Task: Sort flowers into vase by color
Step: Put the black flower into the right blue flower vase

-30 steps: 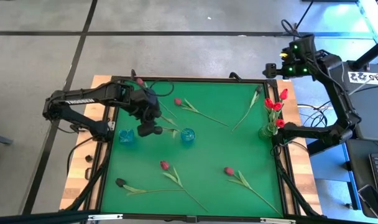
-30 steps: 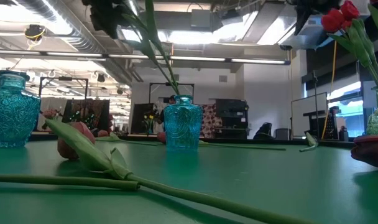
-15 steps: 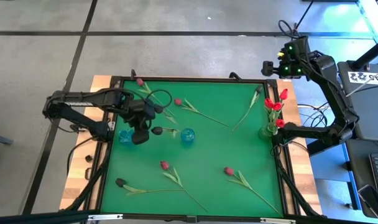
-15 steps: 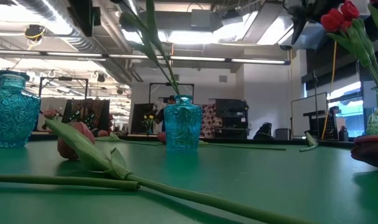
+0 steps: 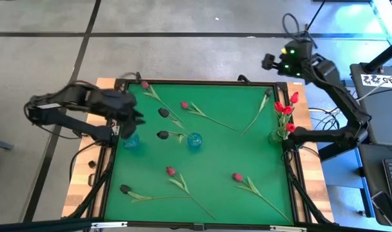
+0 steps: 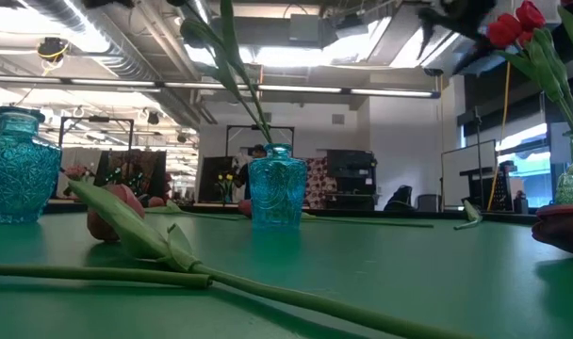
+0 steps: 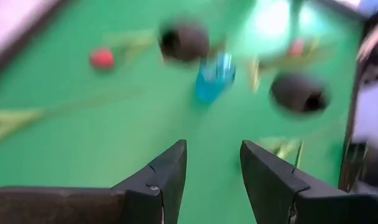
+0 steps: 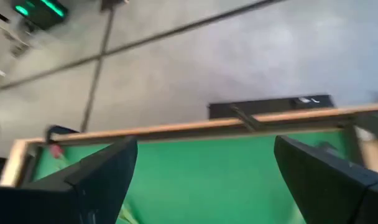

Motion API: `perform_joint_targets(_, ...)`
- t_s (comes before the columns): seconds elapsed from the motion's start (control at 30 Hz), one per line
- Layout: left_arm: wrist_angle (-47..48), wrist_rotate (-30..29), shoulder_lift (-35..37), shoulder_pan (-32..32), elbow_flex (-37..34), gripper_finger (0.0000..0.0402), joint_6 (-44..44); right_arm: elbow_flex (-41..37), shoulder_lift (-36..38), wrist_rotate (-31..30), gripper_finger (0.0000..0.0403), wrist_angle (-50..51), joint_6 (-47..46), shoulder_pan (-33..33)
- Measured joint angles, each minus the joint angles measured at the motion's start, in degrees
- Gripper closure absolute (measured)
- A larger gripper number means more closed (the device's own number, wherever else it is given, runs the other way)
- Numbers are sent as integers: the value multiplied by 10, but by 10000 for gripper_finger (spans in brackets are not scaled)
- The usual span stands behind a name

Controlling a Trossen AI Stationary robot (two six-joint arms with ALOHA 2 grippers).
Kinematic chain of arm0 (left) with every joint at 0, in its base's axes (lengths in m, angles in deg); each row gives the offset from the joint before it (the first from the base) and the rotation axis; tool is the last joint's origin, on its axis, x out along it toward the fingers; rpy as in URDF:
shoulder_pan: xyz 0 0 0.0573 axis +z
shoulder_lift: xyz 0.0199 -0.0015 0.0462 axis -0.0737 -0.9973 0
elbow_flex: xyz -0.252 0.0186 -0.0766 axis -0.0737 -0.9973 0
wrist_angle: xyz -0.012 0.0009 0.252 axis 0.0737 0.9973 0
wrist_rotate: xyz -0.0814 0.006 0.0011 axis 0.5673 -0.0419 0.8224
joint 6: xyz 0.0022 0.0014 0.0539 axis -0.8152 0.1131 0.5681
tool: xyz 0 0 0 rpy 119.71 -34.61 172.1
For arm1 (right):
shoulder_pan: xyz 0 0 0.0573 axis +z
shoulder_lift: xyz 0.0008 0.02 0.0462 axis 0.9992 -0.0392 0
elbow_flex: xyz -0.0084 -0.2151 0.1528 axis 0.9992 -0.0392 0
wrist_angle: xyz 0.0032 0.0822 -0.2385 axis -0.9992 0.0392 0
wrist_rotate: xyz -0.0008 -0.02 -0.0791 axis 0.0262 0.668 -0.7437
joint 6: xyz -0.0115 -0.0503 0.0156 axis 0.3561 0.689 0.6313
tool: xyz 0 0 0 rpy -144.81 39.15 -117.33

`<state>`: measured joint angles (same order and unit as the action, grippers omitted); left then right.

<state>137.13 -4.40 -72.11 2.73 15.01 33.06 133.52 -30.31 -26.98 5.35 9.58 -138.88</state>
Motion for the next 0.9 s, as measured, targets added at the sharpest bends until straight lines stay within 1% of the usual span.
perform_joint_targets(0.1, -69, -36, 33, 0, 0, 256, -2, -32, -14, -23, 24, -69, -38, 44)
perform_joint_targets(0.2, -140, -71, 53, 0, 0, 256, 15, -59, -42, -39, 24, -135, -71, 78)
perform_joint_targets(0.27, -182, -85, 61, 0, 0, 256, 30, -66, -68, -40, 24, -152, -75, 85)
perform_joint_targets(0.33, -214, -87, 63, 0, 0, 256, 42, -67, -94, -41, 24, -151, -74, 84)
perform_joint_targets(0.43, -238, -87, 63, 0, 0, 256, 44, -67, -123, -43, 24, -149, -72, 71)
perform_joint_targets(0.63, -242, -88, 62, 0, 0, 256, 44, -67, -154, -53, 24, -142, -72, 25)
perform_joint_targets(0.9, -242, -104, 62, -10, 0, 256, 57, -71, -165, -89, 24, -73, -102, -33)
